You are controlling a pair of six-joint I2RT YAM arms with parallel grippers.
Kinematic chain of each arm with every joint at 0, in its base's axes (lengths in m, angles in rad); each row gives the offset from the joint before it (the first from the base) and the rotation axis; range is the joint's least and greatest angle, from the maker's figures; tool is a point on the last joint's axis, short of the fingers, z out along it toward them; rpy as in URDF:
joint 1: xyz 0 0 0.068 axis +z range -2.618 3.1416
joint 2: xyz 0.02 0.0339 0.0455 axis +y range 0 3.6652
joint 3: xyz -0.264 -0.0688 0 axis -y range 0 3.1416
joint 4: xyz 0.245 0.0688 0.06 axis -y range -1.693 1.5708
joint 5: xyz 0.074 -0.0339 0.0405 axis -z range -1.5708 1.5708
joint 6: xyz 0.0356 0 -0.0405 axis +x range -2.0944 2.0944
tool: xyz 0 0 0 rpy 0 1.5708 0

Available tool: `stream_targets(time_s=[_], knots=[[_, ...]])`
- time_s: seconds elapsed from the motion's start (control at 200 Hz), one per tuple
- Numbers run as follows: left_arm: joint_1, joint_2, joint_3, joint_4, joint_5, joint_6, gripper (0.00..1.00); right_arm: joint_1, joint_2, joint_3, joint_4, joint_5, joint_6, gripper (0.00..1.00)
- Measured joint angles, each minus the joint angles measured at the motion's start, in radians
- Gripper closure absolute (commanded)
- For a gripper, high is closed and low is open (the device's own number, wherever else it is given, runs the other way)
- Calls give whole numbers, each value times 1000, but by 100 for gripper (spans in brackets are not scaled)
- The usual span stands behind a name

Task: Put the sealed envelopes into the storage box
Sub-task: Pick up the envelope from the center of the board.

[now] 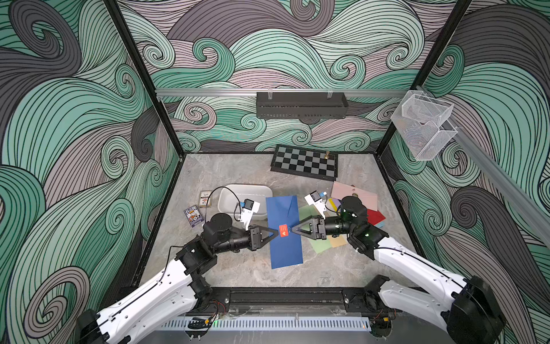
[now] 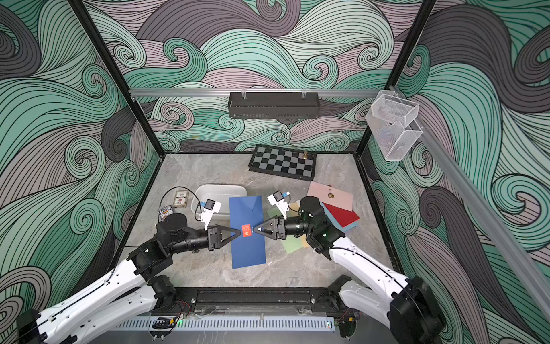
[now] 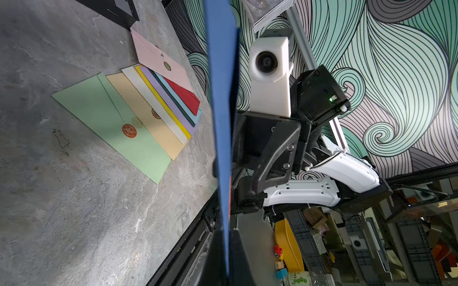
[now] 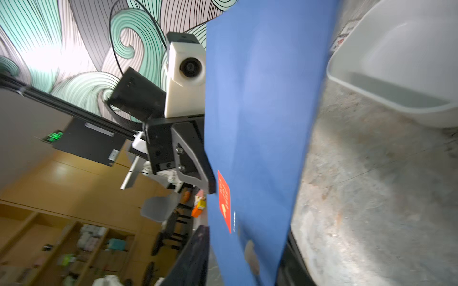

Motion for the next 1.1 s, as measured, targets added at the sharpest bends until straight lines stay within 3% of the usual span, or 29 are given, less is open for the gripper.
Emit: stream_targets(time_s=[0.155, 0.175, 0.215, 0.245, 0.37, 0.51, 0.645, 0.826, 0.971, 1.101], knots=[[1, 0, 0, 1, -1, -10, 99, 21, -21, 29, -39, -2, -13, 92], [1, 0, 0, 2, -2, -11, 88, 22, -24, 36, -50, -1, -16, 96], [1, 0, 0, 4, -7, -13, 54, 26, -27, 52, -77, 5, -35, 100], [1, 0, 1, 2, -13, -9, 40, 26, -27, 69, -109, 13, -55, 100], [1, 7, 70, -191, -146, 5, 23, 32, 12, 242, -341, 98, -206, 100], [24, -4, 157, -497, -425, -8, 22, 33, 172, 532, -570, 228, -461, 100], [55, -52, 92, -657, -562, -26, 21, 45, 410, 798, -755, 362, -715, 100], [62, -122, 5, -738, -643, -34, 21, 108, 846, 1322, -1055, 566, -1060, 100], [64, -127, -39, -732, -663, -37, 22, 150, 1135, 1760, -1264, 686, -1239, 100], [67, -129, -106, -718, -658, -51, 22, 187, 1275, 1969, -1361, 782, -1366, 100]])
